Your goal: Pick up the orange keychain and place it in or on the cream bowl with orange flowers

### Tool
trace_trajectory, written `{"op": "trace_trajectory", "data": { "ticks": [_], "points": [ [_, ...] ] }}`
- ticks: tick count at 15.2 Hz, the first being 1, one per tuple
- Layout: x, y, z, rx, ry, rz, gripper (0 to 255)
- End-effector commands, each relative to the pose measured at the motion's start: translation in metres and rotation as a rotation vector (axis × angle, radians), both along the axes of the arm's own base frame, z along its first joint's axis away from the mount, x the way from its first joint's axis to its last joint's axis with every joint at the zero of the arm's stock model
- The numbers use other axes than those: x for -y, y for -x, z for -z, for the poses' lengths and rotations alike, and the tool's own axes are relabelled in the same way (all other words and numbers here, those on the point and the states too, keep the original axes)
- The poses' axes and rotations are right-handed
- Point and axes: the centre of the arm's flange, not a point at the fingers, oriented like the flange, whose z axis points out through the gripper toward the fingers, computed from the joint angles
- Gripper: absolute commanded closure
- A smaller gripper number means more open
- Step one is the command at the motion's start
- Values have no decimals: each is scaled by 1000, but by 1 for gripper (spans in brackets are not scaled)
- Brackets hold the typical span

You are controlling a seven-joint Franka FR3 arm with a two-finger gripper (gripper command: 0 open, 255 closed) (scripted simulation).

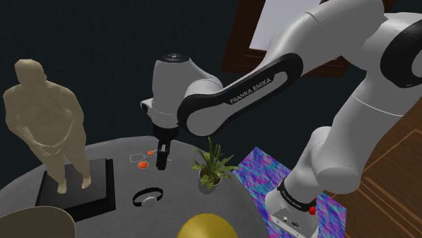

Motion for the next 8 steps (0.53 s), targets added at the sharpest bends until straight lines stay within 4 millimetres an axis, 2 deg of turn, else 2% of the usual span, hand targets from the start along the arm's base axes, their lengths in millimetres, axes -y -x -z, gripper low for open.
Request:
{"op": "trace_trajectory", "data": {
  "ticks": [1, 2, 8],
  "points": [
    [0, 0, 0, 0, 0, 0, 0],
    [0, 0, 0, 0, 0, 0, 255],
    [2, 1, 0, 0, 0, 0, 255]
  ]
}}
